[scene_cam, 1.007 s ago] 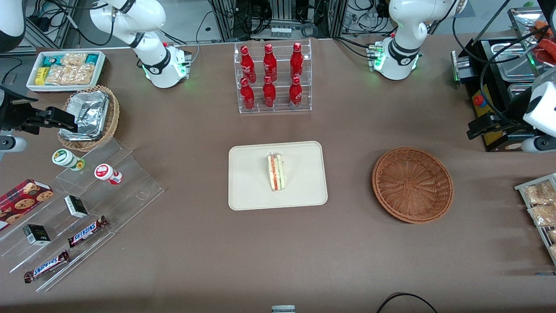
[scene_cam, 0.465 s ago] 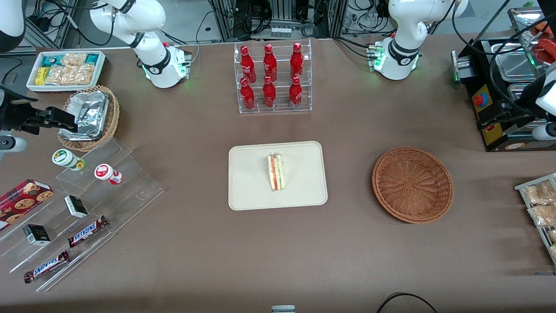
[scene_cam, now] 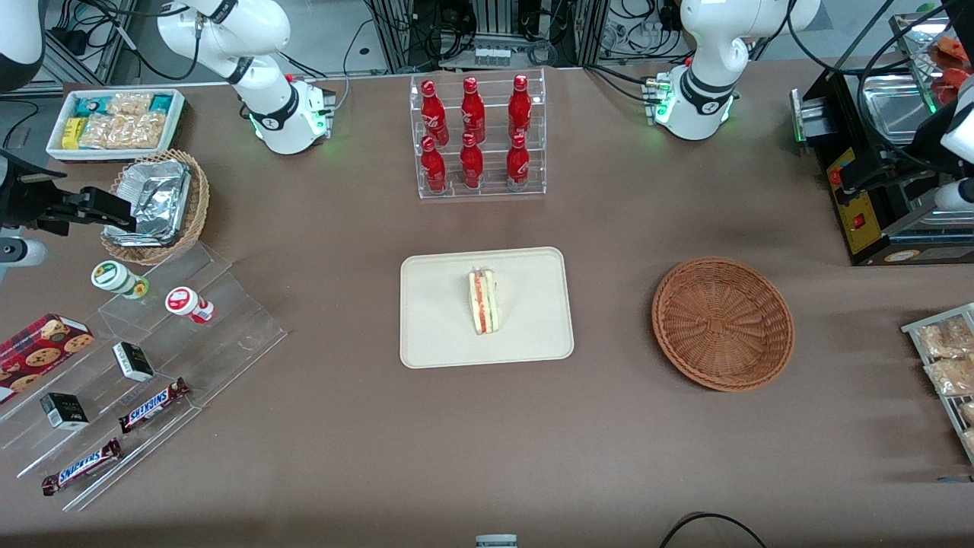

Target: Place sandwich from basket to tray

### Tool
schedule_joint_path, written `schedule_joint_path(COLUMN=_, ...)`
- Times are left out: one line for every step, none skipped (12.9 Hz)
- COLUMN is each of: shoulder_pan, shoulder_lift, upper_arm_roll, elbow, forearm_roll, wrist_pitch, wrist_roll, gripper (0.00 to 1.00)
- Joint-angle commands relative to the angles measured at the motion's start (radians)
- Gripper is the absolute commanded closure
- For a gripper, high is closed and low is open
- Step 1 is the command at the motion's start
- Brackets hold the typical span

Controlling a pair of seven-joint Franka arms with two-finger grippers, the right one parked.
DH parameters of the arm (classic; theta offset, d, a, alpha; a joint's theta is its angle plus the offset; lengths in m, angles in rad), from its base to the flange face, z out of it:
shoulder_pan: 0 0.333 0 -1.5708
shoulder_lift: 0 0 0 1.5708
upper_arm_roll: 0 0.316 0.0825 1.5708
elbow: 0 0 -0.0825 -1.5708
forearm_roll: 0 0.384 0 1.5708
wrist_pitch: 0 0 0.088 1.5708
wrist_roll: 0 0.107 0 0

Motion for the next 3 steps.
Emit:
schedule_joint_path(shoulder_pan=0.028, shoulder_lift=0.031, upper_arm_roll=-0.042, elbow=0.032, forearm_roll=-0.005, wrist_pitch=0.007, wrist_roll=0.013, gripper=0.0)
schedule_joint_path(shoulder_pan=0.028, shoulder_lift=0.031, upper_arm_roll=-0.043, elbow=0.032, forearm_roll=-0.005, wrist_pitch=0.009, wrist_roll=0.018, gripper=0.0)
schedule_joint_path(shoulder_pan=0.028, shoulder_lift=0.031, upper_arm_roll=-0.043, elbow=0.034, forearm_roll=-0.005, wrist_pitch=0.009, wrist_roll=0.025, gripper=0.0)
